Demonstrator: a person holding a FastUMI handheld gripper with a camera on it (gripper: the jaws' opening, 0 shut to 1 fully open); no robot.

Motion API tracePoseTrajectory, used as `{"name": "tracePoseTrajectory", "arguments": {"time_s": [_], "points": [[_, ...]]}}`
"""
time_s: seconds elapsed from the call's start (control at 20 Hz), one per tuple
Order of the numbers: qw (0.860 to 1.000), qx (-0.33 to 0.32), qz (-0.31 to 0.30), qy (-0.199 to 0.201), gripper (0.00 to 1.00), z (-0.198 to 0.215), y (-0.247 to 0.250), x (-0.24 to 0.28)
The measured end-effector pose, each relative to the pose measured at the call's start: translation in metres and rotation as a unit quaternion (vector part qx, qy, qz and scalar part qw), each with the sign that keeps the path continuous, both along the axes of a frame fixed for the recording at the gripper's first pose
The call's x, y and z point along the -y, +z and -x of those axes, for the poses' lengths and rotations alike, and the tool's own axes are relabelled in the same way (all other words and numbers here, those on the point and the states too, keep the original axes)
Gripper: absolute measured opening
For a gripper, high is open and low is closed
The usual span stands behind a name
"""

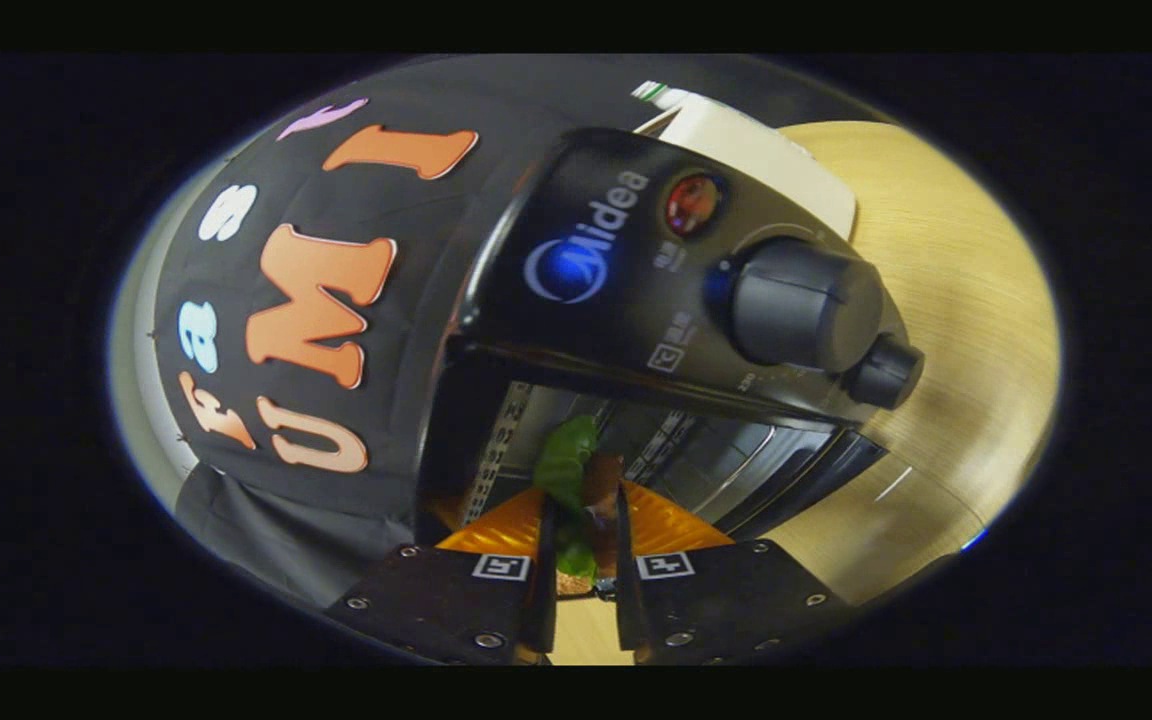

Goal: Open the toaster oven, put the food inside, and close the toaster oven door.

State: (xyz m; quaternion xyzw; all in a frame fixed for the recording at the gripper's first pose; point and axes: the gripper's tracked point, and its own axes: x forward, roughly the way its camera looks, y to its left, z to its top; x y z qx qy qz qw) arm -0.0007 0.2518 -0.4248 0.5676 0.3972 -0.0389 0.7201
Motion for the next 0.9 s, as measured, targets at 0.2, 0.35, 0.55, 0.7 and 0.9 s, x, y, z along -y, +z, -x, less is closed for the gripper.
{"name": "tracePoseTrajectory", "arguments": {"time_s": [0.2, 0.35, 0.55, 0.7, 0.9], "points": [[1.000, -0.005, 0.009, -0.022, 0.25, 0.000, -0.006, -0.003], [0.999, -0.048, 0.014, -0.008, 0.42, 0.011, -0.007, -0.010], [0.998, -0.040, 0.041, 0.035, 0.65, 0.030, 0.010, -0.001], [0.997, -0.042, 0.038, 0.055, 0.81, 0.042, 0.016, 0.009], [0.995, -0.038, 0.042, 0.086, 0.87, 0.053, 0.027, 0.018]]}}
